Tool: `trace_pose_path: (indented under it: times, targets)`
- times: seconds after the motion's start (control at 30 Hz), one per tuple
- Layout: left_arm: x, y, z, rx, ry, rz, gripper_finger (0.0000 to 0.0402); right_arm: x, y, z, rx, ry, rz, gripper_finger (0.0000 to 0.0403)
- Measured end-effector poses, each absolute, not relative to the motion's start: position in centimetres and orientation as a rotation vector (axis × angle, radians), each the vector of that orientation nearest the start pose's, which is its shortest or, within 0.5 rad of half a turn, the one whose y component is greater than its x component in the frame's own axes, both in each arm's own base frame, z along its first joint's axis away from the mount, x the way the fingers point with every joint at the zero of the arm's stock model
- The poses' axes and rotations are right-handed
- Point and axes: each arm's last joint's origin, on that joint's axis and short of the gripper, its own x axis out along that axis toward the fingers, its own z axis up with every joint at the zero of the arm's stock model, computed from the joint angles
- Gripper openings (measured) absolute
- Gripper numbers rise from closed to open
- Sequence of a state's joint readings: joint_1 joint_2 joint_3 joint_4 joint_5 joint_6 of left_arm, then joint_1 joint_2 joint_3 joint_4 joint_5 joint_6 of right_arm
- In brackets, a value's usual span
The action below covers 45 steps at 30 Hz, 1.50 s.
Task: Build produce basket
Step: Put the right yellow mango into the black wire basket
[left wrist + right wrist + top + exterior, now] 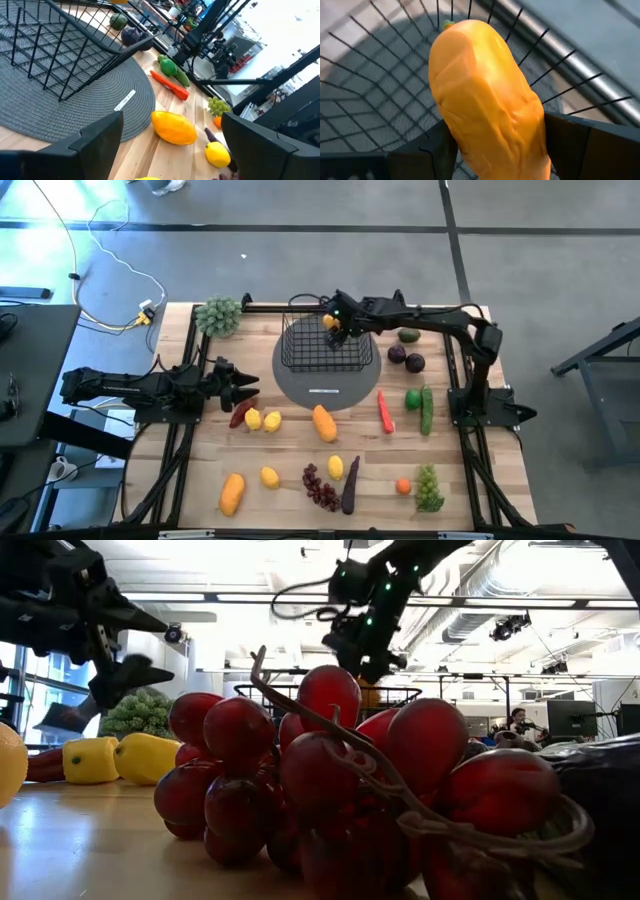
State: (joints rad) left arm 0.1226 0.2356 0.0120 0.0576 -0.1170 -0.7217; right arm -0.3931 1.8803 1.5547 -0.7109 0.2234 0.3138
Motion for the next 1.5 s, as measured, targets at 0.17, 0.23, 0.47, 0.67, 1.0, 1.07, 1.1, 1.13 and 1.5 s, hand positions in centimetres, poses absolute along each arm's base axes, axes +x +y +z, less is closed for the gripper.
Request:
trace_pose_path:
  times: [0.17,0.23,0.47,0.67,1.0,1.07,1.1,1.13,1.5]
  targets:
    - [11.0,1.7,15.8,-0.725,0.023,0.271,0.0324,37.4,-16.2,23.0,0.370,1.013,-0.718,0.0223]
    - [11.0,1.7,16.2,-0.726,-0.007,0.260,0.0324,37.6,-16.2,22.5,0.376,1.029,-0.710,0.0222]
    - [11.0,1.7,19.4,-0.659,-0.061,0.238,0.0324,38.0,-16.3,20.4,0.368,1.103,-0.681,0.0222]
    - [10.9,1.6,21.8,-0.675,0.095,0.281,0.0324,38.0,-16.3,19.8,0.368,1.132,-0.682,0.0223]
    - [11.7,0.8,23.8,-0.801,0.463,0.289,0.0324,38.0,-16.3,19.8,0.365,1.139,-0.690,0.0223]
    - [12.2,0.5,24.0,-0.817,0.507,0.270,0.0324,38.0,-16.3,19.8,0.377,1.139,-0.676,0.0223]
    - [12.4,0.3,24.0,-0.826,0.529,0.260,0.0324,38.0,-16.3,19.8,0.382,1.139,-0.678,0.0223]
    - [12.7,0.1,23.9,-0.836,0.552,0.247,0.0324,37.9,-16.3,19.8,0.391,1.140,-0.681,0.0223]
    - [14.4,-3.4,22.6,-1.018,0.807,0.151,0.0324,37.8,-16.2,19.7,0.399,1.157,-0.687,0.0253]
